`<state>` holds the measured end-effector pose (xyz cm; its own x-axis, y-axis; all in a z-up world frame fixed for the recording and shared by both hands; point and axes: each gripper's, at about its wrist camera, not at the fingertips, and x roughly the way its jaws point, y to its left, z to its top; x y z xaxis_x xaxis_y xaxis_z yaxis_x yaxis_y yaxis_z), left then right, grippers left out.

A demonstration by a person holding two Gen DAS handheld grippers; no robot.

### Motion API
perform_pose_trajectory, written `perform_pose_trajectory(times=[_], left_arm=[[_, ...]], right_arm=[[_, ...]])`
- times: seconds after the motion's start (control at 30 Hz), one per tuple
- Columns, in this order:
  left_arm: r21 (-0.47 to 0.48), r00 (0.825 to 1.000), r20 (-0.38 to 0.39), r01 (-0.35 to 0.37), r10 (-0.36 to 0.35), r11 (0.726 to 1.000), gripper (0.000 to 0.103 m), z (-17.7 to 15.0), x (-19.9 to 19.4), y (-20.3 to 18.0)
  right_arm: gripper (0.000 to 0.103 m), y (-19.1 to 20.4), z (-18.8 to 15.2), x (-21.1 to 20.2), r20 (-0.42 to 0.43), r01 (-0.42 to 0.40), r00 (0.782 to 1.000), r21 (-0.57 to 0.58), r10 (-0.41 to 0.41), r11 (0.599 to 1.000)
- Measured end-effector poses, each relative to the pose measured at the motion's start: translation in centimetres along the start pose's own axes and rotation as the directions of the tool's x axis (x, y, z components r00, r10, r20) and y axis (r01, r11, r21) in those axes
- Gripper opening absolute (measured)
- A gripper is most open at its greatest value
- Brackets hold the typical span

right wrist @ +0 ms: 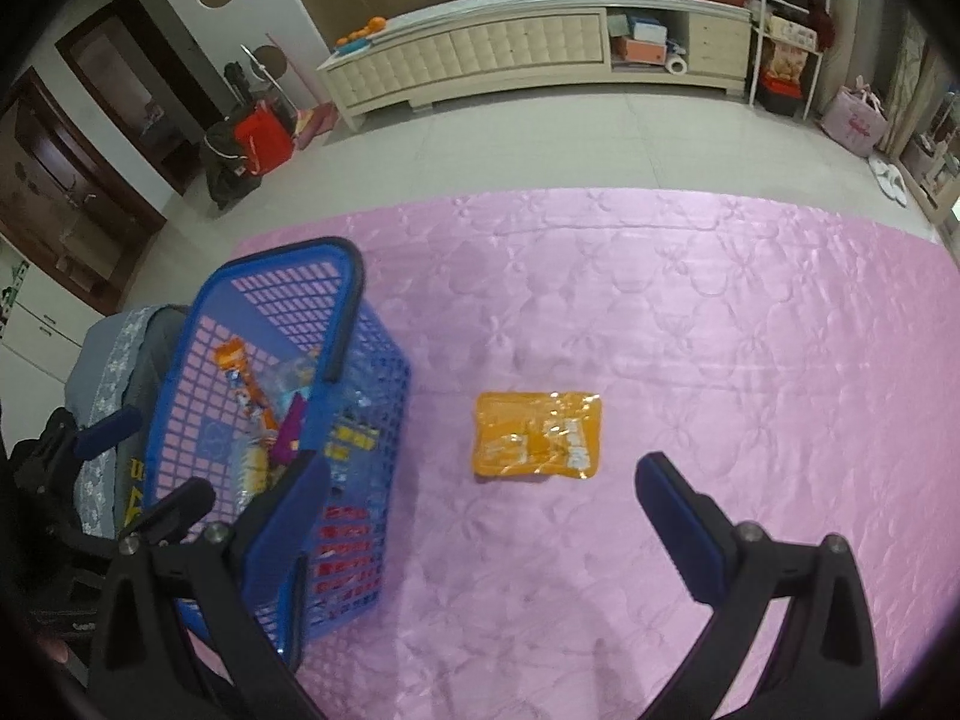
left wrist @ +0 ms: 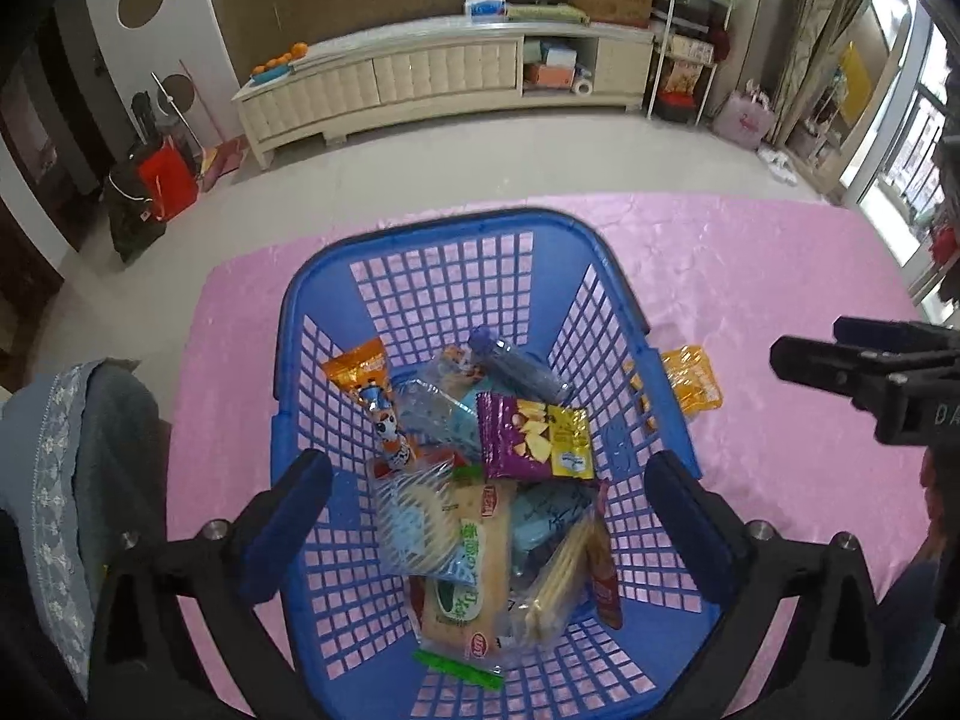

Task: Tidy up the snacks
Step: 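Move the right gripper to the small orange packet and grasp it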

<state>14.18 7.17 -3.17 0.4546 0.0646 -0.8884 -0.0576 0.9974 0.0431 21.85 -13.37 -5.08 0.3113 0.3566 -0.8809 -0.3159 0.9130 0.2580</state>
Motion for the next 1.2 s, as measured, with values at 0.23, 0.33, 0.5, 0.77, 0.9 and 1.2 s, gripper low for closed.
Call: perform_pose_trajectory(times=[0.23,0.33,0.5,0.77,0.9,1.2], left_arm=[[-0.072,0.997,-0.072,0.021,-0.026,0.997,0.103,0.6,2.3,0.9],[-0.105,0.996,-0.083,0.011,-0.020,0.994,0.103,1.0,2.8,1.7],[-0.094,0.994,-0.107,-0.034,0.024,0.995,0.103,1.7,4.3,2.5],[-0.111,0.994,-0.103,-0.039,0.028,0.993,0.103,2.2,6.1,2.8],[-0.117,0.994,-0.110,-0.025,0.012,0.993,0.103,2.4,6.9,2.7],[-0.111,0.995,-0.098,-0.024,0.013,0.993,0.103,2.4,7.3,2.8]], right_arm=[[0.103,-1.4,0.5,1.8,-0.035,0.021,0.999,0.007,-0.021,1.000],[0.103,-2.1,0.6,2.9,-0.050,0.031,0.998,0.015,-0.030,0.999],[0.103,-2.8,0.5,5.6,-0.121,0.030,0.992,-0.001,-0.030,1.000],[0.103,-3.1,0.5,10.6,-0.203,0.041,0.978,-0.002,-0.041,0.999],[0.103,-2.9,0.7,13.2,-0.225,0.037,0.974,0.006,-0.035,0.999],[0.103,-1.5,0.9,14.5,-0.231,0.101,0.967,-0.028,-0.105,0.995]])
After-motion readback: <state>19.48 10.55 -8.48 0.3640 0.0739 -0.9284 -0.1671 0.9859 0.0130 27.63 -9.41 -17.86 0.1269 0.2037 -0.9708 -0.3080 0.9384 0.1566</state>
